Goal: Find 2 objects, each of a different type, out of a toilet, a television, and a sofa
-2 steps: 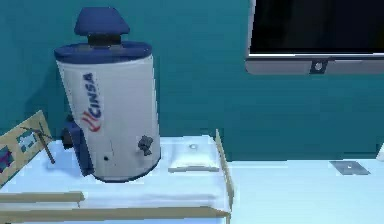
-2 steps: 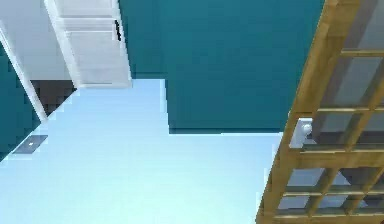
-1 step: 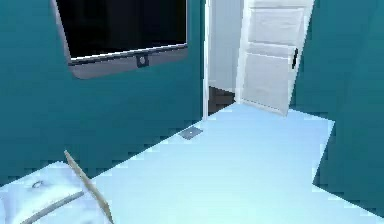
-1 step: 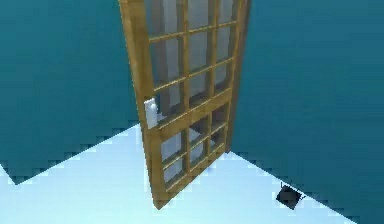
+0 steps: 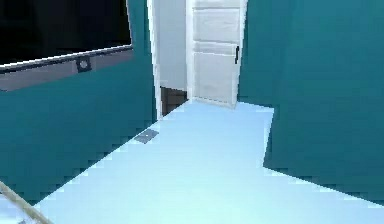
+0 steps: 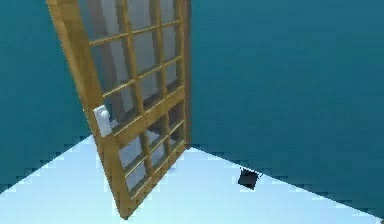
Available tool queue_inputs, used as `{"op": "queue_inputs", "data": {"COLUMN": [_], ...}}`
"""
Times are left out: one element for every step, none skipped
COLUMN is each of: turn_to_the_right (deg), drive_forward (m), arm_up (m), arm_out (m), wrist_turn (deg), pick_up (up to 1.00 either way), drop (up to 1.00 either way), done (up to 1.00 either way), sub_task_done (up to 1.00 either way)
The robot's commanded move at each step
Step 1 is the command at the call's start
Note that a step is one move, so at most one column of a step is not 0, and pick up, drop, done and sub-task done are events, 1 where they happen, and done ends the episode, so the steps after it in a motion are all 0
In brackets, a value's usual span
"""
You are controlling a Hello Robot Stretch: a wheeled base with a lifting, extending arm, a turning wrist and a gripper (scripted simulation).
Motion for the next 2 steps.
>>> {"op": "queue_inputs", "data": {"turn_to_the_right": [0.0,30.0], "drive_forward": [0.65,0.00], "arm_up": [0.00,0.00], "arm_out": [0.00,0.00], "wrist_turn": [0.0,0.0], "pick_up": [0.00,0.00], "drop": [0.00,0.00], "done": [0.00,0.00], "sub_task_done": [0.00,0.00]}}
